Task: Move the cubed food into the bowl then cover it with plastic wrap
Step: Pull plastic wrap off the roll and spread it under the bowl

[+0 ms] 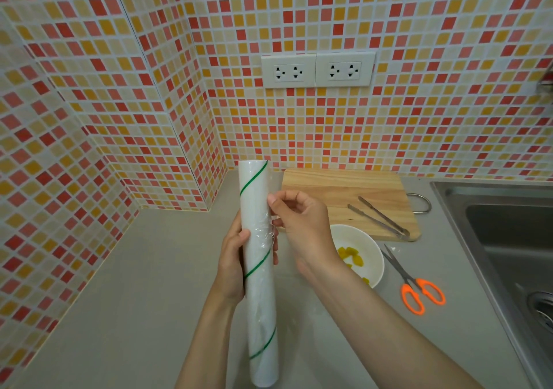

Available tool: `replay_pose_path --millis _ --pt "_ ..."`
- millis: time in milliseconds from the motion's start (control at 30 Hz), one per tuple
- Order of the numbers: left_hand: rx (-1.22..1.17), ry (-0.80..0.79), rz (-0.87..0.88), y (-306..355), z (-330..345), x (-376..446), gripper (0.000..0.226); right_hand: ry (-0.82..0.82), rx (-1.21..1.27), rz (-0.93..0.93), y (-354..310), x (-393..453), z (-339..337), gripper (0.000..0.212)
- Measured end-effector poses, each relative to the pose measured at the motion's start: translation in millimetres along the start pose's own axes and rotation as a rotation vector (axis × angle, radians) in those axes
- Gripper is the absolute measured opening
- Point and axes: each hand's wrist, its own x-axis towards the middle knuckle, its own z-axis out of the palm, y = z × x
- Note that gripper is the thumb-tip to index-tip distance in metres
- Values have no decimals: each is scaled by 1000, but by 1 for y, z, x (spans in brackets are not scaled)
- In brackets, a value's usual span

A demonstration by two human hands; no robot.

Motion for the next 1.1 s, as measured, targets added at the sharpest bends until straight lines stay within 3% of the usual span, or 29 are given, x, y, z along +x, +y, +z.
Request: replay_pose_path --millis 300,600,700,800,867,967,1100 --pt "8 -1 10 -3 3 3 46 37 17 -42 3 2 -7 12" --pt "-17 -3 9 -1 1 6 44 -100 56 105 -1 14 -8 5" --pt "-45 23 -10 0 -2 5 44 -125 -16 114 -6 15 -10 13" --pt "-100 79 -48 4 -14 4 46 -98 81 120 -20 20 -20 21" --pt "-111 73 -52 7 -18 4 52 -100 117 103 -29 24 -28 20" --pt "-87 14 -45 10 -13 6 72 -131 -38 35 -31 25 -26 8" --pt "-77 -5 -10 5 -6 9 45 -129 -176 -21 -17 18 -8 6"
